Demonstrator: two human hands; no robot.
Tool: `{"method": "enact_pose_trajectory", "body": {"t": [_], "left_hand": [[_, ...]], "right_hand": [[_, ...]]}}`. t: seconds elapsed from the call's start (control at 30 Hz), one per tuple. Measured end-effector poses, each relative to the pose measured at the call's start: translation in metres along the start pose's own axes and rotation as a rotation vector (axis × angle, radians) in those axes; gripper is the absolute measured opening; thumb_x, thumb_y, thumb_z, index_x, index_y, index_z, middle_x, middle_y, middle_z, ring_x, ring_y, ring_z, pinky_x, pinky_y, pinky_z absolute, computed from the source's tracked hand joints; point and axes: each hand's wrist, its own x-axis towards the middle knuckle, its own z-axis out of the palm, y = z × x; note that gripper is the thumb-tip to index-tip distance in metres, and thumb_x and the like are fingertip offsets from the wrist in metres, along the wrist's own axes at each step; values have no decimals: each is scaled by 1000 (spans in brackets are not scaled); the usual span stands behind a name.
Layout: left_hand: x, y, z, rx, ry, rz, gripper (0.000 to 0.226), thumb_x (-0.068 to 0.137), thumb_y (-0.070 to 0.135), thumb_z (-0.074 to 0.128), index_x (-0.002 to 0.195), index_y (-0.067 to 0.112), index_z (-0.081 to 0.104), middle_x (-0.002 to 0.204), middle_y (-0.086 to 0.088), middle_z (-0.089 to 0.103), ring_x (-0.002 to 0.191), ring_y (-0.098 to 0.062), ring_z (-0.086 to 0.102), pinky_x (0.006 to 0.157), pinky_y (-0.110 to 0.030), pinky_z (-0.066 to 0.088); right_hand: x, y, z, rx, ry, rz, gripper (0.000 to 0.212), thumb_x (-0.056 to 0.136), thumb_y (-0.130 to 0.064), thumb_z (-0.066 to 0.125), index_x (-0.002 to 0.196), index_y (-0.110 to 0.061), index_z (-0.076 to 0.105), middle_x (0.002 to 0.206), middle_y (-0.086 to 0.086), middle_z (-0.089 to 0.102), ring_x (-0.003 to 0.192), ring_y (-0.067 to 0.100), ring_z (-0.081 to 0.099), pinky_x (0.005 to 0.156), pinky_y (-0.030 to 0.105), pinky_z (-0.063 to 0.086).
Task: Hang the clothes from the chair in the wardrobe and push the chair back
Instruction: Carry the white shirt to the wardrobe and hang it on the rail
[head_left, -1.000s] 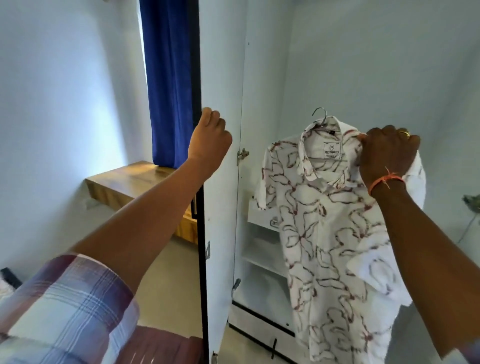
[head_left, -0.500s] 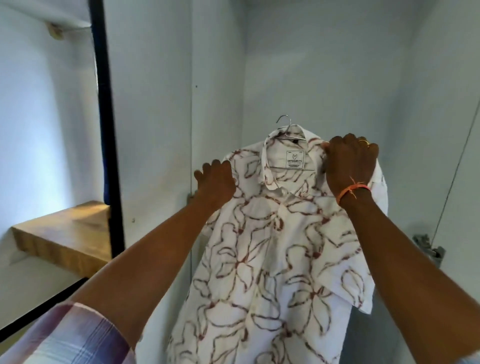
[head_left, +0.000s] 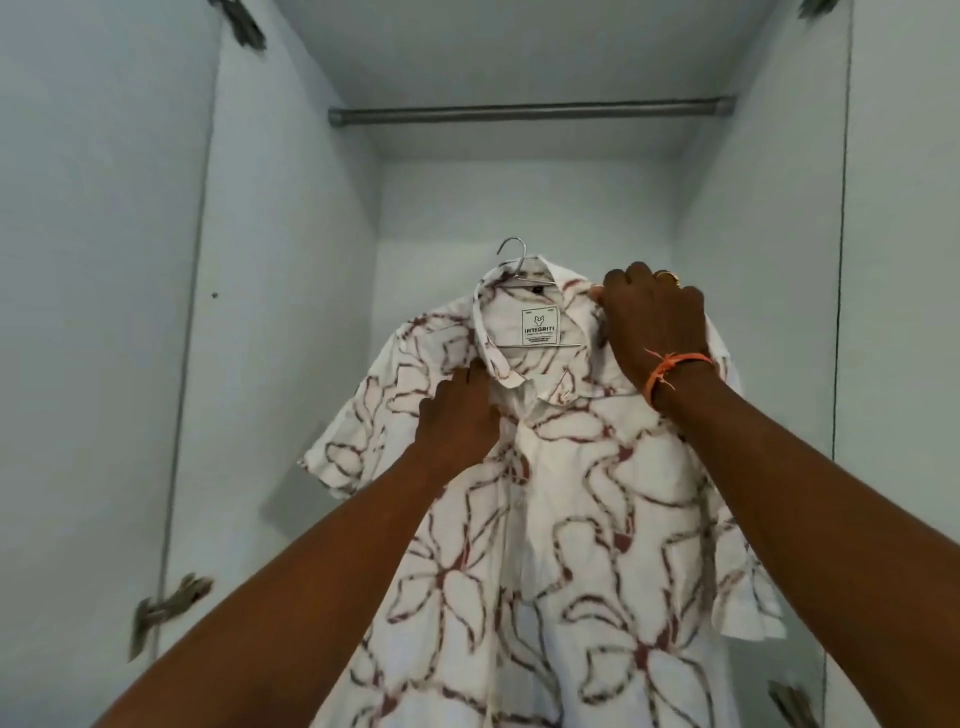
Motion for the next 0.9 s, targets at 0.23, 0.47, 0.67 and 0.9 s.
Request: {"method": "enact_pose_trajectory", "body": {"t": [0.23, 0.47, 0.67, 0.9], "left_hand": [[108, 4, 64, -104, 39, 136, 65, 97, 34, 50, 152, 13, 22, 147, -11, 40, 128, -36, 46, 98, -55, 43], [218, 12, 96, -6, 39, 310, 71, 102, 35, 43, 157, 12, 5, 162, -9, 18, 136, -35, 37, 103, -53, 40], [282, 47, 107, -269, 170, 445, 84, 92, 28, 55, 157, 18, 3, 157, -8, 30, 121, -37, 51, 89, -59, 48], [338, 101, 92, -478, 163, 503, 94, 82, 12, 62, 158, 20, 8, 158, -8, 32, 132, -34, 46, 103, -49, 45]], "right_hand": [[69, 27, 56, -217, 89, 2, 12, 97, -13, 53, 99, -5, 62, 95, 15, 62, 83, 40, 63, 62, 38, 31], [142, 57, 99, -397, 122, 6, 13, 98, -10, 53, 106, -4, 60, 99, 16, 61, 85, 40, 63, 62, 38, 34], [195, 72, 117, -435, 167, 27, 19, 100, -10, 49, 107, -3, 64, 105, 20, 63, 95, 44, 63, 71, 42, 44], [243, 100, 122, -499, 216, 104, 29, 96, -4, 43, 114, -2, 66, 111, 22, 63, 105, 46, 62, 83, 46, 46]]}}
